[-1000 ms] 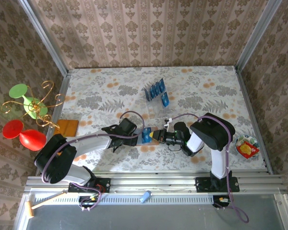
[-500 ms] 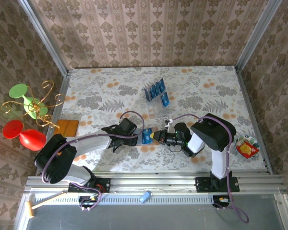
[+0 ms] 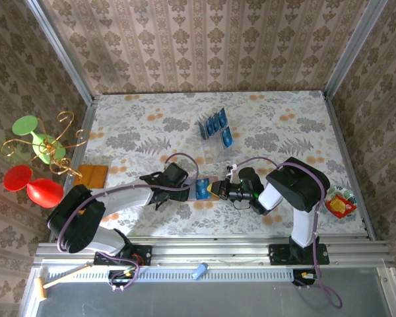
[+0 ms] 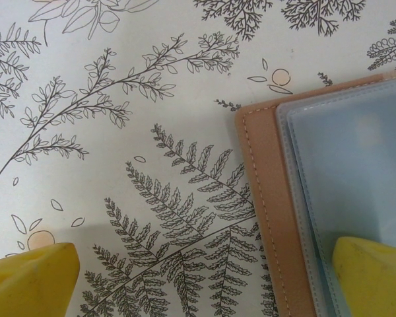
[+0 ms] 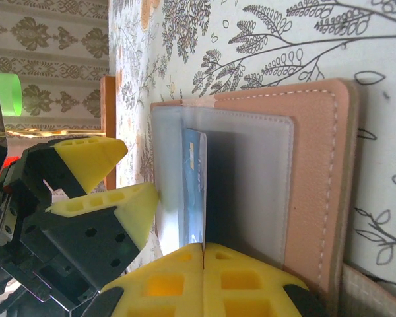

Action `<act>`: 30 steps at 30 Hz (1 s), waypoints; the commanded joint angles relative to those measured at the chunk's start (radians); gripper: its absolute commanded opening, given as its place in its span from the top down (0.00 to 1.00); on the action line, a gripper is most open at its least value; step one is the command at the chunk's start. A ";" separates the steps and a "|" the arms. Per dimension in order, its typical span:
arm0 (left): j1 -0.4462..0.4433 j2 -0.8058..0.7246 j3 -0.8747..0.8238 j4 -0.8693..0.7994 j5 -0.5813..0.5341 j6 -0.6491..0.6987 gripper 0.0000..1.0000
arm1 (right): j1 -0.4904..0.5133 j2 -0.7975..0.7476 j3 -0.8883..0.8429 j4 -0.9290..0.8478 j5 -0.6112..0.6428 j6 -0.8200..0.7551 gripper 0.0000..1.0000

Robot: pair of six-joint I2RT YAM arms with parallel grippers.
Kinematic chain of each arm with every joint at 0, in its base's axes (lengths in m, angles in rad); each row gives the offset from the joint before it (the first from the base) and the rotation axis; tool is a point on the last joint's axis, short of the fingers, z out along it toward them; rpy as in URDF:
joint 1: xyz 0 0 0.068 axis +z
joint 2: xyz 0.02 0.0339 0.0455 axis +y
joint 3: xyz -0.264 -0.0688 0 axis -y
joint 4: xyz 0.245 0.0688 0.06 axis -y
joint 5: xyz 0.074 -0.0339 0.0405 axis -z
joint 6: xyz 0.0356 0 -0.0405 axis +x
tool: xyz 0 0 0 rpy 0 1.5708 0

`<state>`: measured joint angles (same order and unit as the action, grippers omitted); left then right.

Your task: Put the credit cards into the card holder

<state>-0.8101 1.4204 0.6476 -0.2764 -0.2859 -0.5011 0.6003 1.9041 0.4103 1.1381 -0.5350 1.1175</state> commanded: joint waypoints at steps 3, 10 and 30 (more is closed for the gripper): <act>-0.002 0.013 -0.013 -0.006 -0.009 -0.009 0.00 | 0.006 0.024 0.023 -0.104 -0.007 -0.027 1.00; -0.002 0.014 -0.014 -0.006 -0.010 -0.008 0.00 | 0.007 0.035 0.037 -0.100 -0.014 -0.025 1.00; 0.067 -0.094 0.068 -0.113 0.008 0.079 0.00 | -0.017 -0.142 0.051 -0.242 -0.015 -0.061 1.00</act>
<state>-0.7444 1.3472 0.6758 -0.3477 -0.2905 -0.4587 0.5869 1.8072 0.4389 0.9848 -0.5507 1.0939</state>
